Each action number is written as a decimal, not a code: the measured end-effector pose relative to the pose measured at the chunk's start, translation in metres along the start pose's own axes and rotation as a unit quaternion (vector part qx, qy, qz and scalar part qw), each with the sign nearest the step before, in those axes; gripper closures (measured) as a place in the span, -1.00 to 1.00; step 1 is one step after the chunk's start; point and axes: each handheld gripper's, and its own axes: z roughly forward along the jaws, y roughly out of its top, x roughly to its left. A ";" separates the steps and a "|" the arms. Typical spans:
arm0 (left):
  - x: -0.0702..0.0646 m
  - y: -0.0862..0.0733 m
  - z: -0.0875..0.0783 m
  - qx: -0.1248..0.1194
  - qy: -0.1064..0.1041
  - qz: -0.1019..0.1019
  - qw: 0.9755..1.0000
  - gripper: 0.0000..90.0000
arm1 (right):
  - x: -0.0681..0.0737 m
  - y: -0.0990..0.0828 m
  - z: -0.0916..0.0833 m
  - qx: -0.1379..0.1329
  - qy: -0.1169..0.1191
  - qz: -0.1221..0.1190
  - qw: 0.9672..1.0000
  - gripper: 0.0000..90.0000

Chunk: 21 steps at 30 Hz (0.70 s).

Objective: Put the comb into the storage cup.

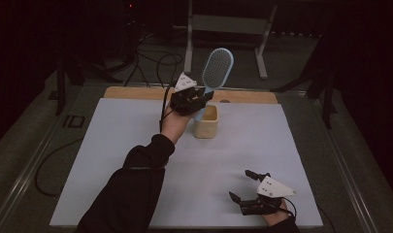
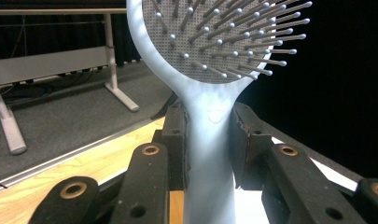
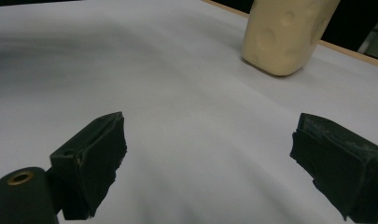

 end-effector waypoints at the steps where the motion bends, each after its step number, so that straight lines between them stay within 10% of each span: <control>1: 0.002 -0.001 0.004 -0.007 -0.003 -0.003 1.000 0.56 | 0.000 0.000 0.000 0.000 0.000 0.000 1.000 -0.79; 21: 0.019 -0.016 0.039 -0.039 -0.011 -0.011 0.999 0.56 | -0.001 0.000 -0.001 -0.008 0.006 0.005 1.000 -0.79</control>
